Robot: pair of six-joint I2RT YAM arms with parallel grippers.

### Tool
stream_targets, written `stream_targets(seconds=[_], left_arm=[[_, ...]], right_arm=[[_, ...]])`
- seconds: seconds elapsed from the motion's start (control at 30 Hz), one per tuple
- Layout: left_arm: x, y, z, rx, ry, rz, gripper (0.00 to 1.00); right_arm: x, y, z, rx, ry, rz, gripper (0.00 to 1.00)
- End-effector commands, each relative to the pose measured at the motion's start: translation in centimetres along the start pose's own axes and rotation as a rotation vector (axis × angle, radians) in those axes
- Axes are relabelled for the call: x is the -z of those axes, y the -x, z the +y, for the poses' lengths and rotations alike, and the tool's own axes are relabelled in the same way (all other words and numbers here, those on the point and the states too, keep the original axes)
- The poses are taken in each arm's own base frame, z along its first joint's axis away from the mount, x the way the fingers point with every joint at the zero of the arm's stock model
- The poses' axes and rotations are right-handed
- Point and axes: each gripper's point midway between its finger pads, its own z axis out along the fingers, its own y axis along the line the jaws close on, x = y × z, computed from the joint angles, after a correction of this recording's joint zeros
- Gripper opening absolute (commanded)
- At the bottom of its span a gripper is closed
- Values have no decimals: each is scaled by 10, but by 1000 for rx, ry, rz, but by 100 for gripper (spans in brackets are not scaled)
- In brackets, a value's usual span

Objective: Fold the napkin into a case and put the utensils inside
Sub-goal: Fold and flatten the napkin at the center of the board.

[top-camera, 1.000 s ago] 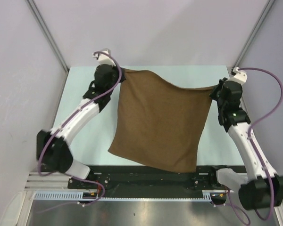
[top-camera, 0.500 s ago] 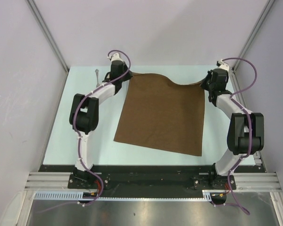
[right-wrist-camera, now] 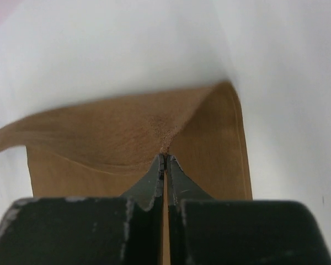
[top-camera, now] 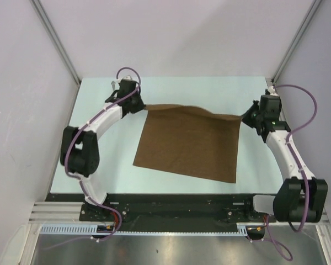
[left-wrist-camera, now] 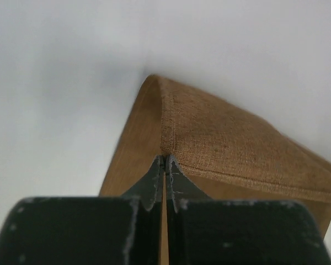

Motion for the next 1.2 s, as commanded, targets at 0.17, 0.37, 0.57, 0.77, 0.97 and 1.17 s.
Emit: stream_targets(seconds=[0.17,0.37,0.57,0.77,0.97,1.17], left_arm=[[64,-76,66,-61,118,148,0],[70,-114,81,-84,108,239,0],[79,-138,89,-94,116,284,0],[88,-157,93,-111,125,308,0],[97,-163,98,-118,139,316,0],[106,-160,105,-135,163,296,0]], right_arm=[[59,-136,-44,-198,-103,377,0],[68,-179,-70,-252,-177,445,0],[78,-198,-88,-262,-255,469,0],[80,-212,-100,-287,-312,492,0],[90,-213,-107,-294,-355,476,0],[92,-215,-112,-291,-388,480,0]])
